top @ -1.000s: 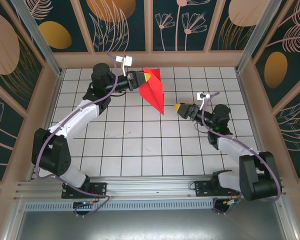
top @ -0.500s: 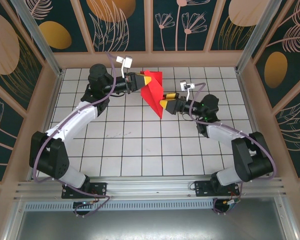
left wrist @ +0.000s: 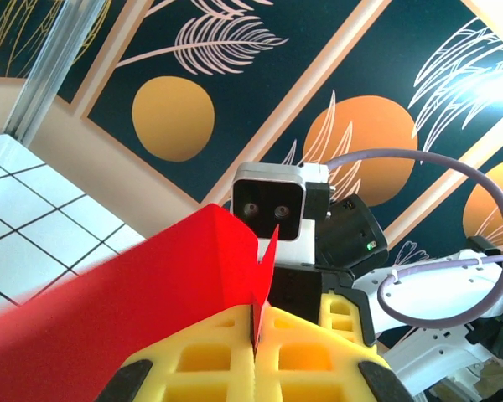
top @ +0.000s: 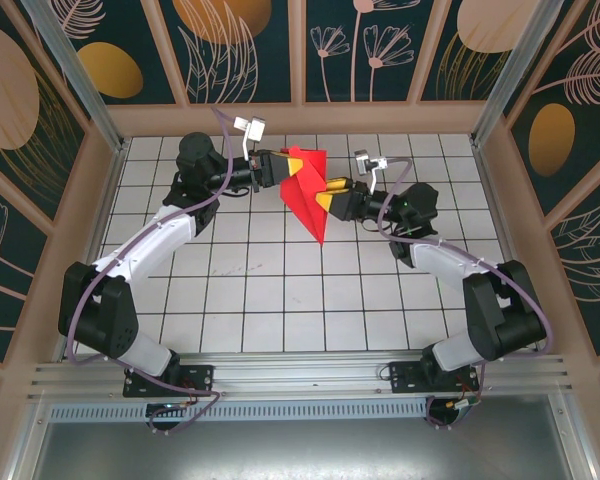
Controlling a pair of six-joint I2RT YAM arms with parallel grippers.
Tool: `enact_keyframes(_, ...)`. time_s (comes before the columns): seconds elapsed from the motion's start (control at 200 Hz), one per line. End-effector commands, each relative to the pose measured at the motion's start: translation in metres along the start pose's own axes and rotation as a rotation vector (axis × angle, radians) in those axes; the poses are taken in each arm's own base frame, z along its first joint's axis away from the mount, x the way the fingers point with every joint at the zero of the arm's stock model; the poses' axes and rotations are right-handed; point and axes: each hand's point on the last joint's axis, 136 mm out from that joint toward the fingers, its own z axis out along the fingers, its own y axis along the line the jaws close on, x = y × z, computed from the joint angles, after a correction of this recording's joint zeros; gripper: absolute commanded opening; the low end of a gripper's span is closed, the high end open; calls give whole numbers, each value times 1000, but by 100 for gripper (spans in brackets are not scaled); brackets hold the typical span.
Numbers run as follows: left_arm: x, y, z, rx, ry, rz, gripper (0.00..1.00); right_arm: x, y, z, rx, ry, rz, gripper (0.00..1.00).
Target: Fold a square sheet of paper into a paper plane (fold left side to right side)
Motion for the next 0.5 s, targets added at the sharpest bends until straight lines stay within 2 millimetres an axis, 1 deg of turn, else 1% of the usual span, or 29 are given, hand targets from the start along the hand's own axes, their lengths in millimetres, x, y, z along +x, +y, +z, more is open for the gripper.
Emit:
enact_keyframes(0.0,-1,-14,0,44,-2,41,0,-9,12,5,-38,10,-65,43)
enact_keyframes(0.09,0,-12,0,40,2,37,0,-8,9,5,-19,15,-63,26)
enact_keyframes(0.125,1,-11,0,37,4,33,0,-8,8,5,-10,16,-61,21)
enact_keyframes(0.175,1,-9,1,32,5,31,5,-7,6,5,4,19,-63,17)
enact_keyframes(0.225,2,-6,1,16,5,28,15,-6,3,4,24,24,-63,14)
enact_keyframes(0.28,2,0,0,-23,5,41,19,-5,-1,4,56,33,-63,11)
enact_keyframes(0.295,2,1,-1,-37,5,47,21,-5,-2,3,66,35,-66,11)
enact_keyframes(0.315,1,3,-2,-58,1,57,27,-4,-4,3,81,40,-68,10)
enact_keyframes(0.365,-1,9,-6,-136,-5,92,45,-1,-11,1,132,59,-64,7)
enact_keyframes(0.4,-2,16,-10,-199,-11,108,53,0,-16,-1,174,68,-62,6)
enact_keyframes(0.445,-5,21,-19,-283,-33,138,60,2,-25,-5,244,81,-66,2)
enact_keyframes(0.495,-8,26,-30,-374,-59,170,64,4,-37,-11,346,100,-72,0)
